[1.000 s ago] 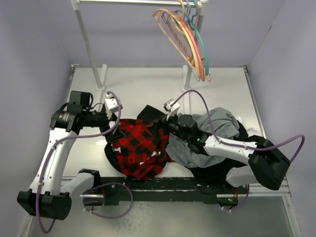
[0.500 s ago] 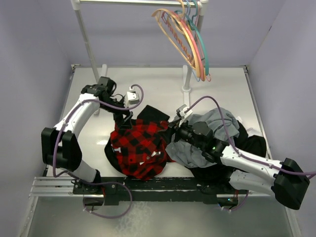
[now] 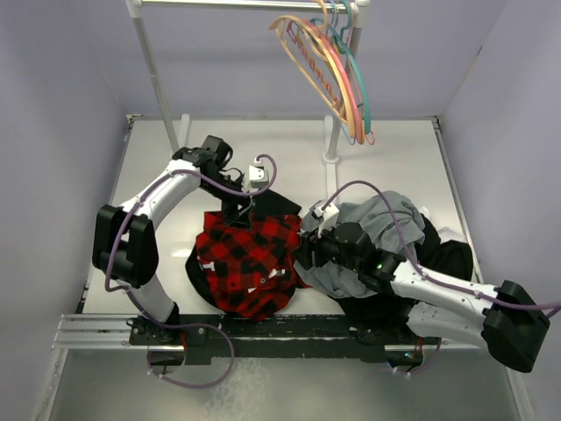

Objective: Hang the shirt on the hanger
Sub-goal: Adjust the shirt at the center of the board.

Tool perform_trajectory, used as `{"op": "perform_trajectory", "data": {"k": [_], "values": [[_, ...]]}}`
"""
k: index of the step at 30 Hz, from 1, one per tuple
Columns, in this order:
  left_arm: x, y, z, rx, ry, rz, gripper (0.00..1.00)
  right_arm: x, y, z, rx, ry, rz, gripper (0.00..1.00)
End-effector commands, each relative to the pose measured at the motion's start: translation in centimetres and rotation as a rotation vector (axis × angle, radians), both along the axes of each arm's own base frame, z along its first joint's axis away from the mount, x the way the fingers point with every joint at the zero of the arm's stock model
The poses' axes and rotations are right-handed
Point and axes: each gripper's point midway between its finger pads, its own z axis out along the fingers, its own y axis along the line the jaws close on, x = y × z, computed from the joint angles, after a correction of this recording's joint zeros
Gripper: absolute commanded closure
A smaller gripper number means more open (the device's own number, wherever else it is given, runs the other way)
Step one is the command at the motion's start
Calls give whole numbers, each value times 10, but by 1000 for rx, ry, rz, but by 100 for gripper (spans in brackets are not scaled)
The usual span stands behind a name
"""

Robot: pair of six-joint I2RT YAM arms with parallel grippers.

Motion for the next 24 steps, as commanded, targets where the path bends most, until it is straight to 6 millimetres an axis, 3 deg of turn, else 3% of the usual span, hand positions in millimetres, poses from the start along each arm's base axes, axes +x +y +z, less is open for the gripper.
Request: {"op": "perform_trajectory", "data": {"k": [1,8,16,18,22,24], "values": [[9,-11,18,-65,-49,-17,18,0,13,-8,17,18,21,41],[7,-12,14,-62,-32,-16,19,9,27,-18,10,9,31,50],[4,-14,8,-56,-2,-24,19,11,40,-16,20,4,62,54],[2,-15,6,-56,8,-32,18,11,43,-15,27,2,70,61],[-7,-17,10,-81,35,-74,14,15,48,-7,30,-15,71,88],[-12,-18,16,-99,48,-95,12,19,47,4,21,-40,67,92]]}}
